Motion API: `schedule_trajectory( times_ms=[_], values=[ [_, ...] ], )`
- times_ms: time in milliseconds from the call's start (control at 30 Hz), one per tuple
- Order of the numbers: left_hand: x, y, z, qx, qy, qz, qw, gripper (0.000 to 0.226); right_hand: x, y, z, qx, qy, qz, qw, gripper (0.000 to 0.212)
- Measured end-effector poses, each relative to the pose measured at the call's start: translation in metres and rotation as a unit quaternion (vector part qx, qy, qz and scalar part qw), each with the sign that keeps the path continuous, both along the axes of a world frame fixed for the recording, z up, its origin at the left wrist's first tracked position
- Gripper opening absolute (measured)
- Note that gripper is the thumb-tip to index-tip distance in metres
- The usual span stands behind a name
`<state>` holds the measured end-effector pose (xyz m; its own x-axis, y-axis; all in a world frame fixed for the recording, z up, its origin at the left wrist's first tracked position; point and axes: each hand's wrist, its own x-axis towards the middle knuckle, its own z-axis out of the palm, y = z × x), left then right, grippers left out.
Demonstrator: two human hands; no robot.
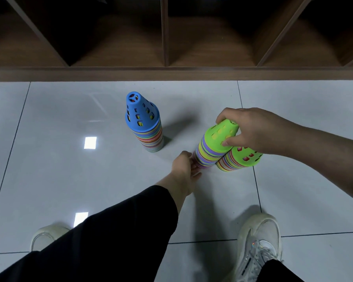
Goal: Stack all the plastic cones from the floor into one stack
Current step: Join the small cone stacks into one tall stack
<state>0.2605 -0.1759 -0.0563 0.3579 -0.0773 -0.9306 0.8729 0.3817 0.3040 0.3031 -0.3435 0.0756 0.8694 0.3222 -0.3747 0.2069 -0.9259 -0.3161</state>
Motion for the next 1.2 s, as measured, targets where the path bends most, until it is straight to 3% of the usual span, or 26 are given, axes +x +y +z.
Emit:
schedule_trajectory(
  times_ms=[167,300,500,733,967,1033,1100,1200],
  values=[
    [-0.006,-0.003,0.031,-0.079,-0.039,0.07,0.994,0.02,0.004,-0.004,0.04,0.092,-0.049,-0.053,0.993,0.046],
    [-0.011,0.002,0.085,-0.138,-0.081,0.113,0.981,0.016,0.005,0.01,0.085,0.293,-0.034,-0.096,0.951,0.047],
    [-0.024,0.037,0.167,-0.102,-0.189,0.141,0.966,0.018,0.002,0.056,0.154,0.42,-0.107,-0.051,0.9,0.053],
    [-0.031,0.097,0.222,-0.056,-0.278,0.212,0.935,0.023,0.014,0.106,0.197,0.487,-0.147,0.005,0.861,0.044],
    [-0.004,0.13,0.218,0.017,-0.244,0.18,0.953,0.02,0.029,0.138,0.169,0.475,-0.149,0.008,0.867,0.043],
    [0.002,0.133,0.21,0.071,-0.222,0.166,0.958,0.019,0.033,0.139,0.156,0.48,-0.141,-0.005,0.866,0.044],
    [0.006,0.136,0.202,0.184,-0.221,0.103,0.952,0.021,0.035,0.139,0.137,0.475,-0.119,-0.013,0.872,0.045],
    [0.005,0.137,0.195,0.271,-0.334,0.004,0.902,0.031,0.031,0.142,0.103,0.426,-0.092,-0.001,0.9,0.05]
  ],
)
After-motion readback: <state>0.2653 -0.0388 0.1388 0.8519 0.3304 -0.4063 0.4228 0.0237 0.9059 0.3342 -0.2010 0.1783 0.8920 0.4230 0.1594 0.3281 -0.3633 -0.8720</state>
